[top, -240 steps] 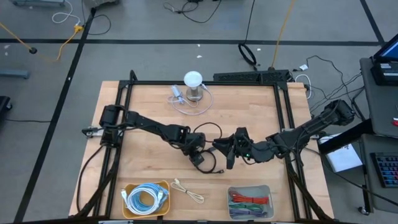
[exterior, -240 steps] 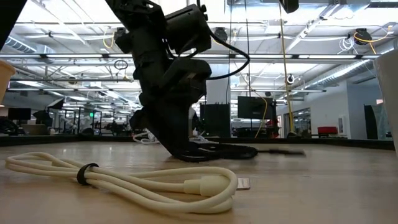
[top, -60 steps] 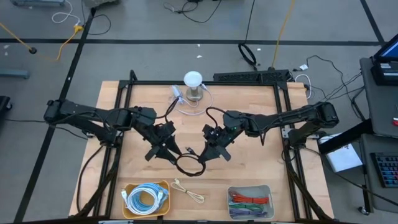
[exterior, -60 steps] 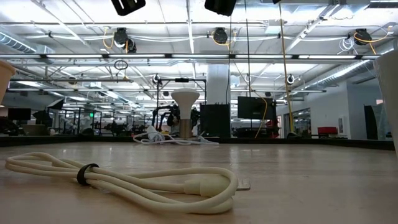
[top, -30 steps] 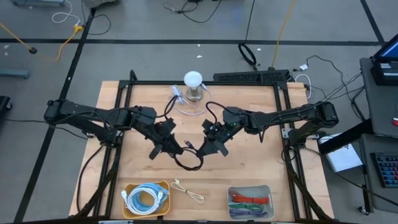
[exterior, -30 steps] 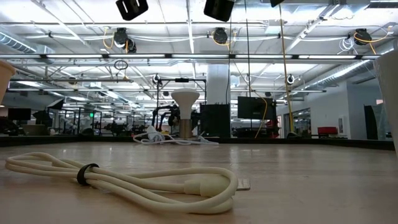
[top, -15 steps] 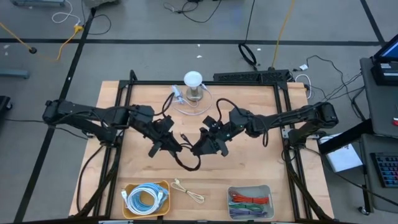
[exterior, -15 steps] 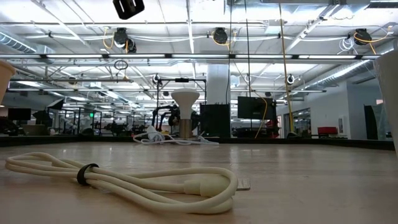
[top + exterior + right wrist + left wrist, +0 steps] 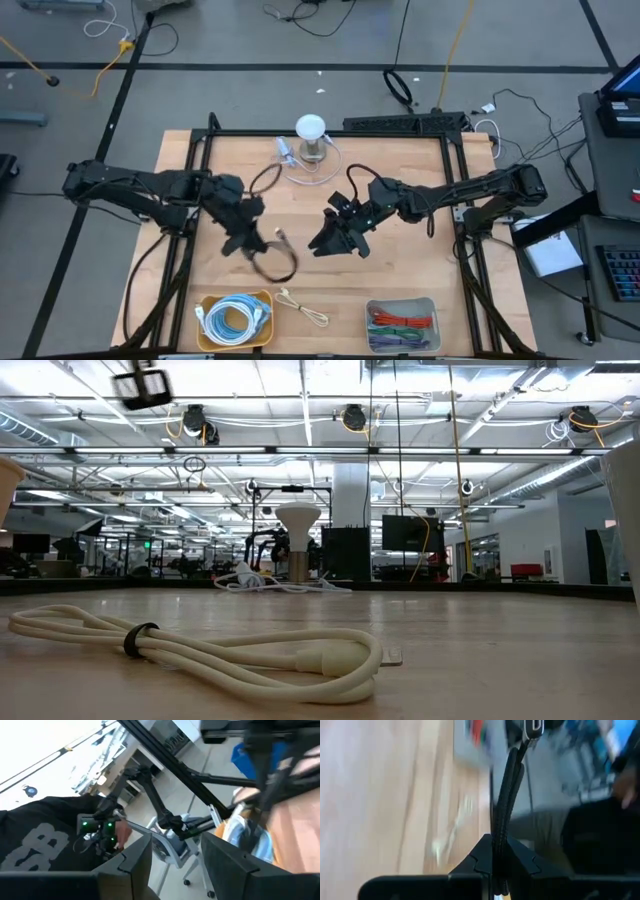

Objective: Pick & Place USB Port
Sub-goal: Put the black HDMI cable into the orange bin

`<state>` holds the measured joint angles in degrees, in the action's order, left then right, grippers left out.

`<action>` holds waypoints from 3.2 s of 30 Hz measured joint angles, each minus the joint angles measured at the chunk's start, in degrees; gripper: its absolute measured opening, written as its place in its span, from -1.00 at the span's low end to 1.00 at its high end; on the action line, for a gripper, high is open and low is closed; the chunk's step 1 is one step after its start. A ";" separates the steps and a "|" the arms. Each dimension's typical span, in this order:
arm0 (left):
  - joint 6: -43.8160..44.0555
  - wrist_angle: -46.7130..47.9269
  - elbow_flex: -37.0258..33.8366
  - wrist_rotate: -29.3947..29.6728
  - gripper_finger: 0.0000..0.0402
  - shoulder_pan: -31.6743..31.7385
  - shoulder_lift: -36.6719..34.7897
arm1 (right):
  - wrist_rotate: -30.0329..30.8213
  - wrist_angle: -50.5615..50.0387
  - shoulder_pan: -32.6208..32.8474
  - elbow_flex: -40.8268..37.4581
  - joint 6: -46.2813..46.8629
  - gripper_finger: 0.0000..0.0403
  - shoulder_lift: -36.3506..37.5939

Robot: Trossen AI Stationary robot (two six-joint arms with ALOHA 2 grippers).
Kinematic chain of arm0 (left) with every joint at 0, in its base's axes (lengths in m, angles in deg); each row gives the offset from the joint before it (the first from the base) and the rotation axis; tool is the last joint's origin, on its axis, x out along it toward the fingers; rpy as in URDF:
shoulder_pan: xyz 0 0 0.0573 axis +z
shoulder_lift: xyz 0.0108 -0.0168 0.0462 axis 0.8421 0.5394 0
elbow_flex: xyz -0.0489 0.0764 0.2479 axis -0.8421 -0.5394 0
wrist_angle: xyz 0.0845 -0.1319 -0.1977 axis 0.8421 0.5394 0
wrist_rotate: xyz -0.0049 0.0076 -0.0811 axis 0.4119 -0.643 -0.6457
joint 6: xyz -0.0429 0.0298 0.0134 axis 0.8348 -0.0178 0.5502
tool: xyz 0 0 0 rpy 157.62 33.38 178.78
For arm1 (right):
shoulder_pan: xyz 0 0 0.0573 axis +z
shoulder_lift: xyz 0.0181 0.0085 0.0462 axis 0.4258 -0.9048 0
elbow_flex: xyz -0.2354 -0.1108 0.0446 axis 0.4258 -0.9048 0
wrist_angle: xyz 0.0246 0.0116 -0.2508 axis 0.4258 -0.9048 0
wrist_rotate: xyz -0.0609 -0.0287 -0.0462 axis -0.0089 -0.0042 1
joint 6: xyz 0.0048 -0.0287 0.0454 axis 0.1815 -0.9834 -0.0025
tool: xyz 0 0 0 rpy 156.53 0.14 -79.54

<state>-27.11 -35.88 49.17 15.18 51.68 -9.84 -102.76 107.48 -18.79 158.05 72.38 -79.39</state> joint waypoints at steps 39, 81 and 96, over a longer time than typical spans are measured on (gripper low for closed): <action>23.57 29.40 19.75 21.34 -0.88 -42.34 20.78 | 12.74 -9.67 -3.08 -0.11 -6.23 -0.23 -0.20; 27.33 10.26 4.95 16.66 -0.88 -43.28 20.71 | 12.95 -10.07 -2.43 -0.15 -5.11 -0.23 -0.22; 26.31 13.38 4.95 18.26 -0.27 -43.05 20.69 | 15.50 -10.04 -2.43 -0.15 -5.33 -0.23 -0.22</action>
<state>-0.81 -22.50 54.12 33.44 8.63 10.85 -87.25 97.44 -21.22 157.90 67.04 -79.61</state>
